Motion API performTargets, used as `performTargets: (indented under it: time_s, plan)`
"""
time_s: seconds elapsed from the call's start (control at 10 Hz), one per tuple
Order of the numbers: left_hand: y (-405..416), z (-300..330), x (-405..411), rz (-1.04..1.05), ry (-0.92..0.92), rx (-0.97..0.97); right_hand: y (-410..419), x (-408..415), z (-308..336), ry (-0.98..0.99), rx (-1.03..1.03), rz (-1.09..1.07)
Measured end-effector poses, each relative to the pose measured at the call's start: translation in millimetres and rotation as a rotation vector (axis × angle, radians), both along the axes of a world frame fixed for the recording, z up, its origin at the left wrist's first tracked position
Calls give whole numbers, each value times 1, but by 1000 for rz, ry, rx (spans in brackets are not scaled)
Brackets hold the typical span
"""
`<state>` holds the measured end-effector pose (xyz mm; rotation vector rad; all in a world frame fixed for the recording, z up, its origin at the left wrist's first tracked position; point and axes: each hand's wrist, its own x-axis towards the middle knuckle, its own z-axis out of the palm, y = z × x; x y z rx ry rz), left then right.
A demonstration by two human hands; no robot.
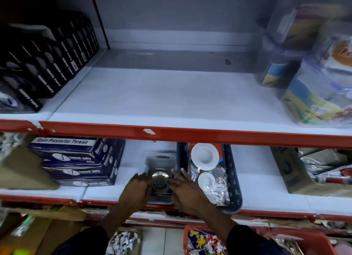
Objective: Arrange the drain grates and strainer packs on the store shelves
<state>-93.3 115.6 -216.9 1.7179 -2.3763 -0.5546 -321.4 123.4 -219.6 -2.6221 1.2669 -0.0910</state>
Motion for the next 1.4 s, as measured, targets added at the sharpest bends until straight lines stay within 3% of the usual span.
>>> performTargets:
  time_s: [0.2,0.3,0.6,0.7,0.9,1.2,1.4]
  plan:
    - [10,-11,9,-262,-331,-31,-3,35,-1,275,44,12]
    - [12,-9,9,-300,-353,-21,-2,38,6,381,30,23]
    - [18,-11,16,-303,-240,-38,15,24,18,235,30,-34]
    - [29,-10,9,-294,-126,-74,36,2,19,200,-29,-141]
    - [48,-6,-14,-213,-31,70,73,-33,33,237,113,-355]
    - [60,0,-24,-127,-131,95,91,-30,45,381,140,-372]
    - [68,16,-32,-139,-151,-10,93,-32,56,275,128,-412]
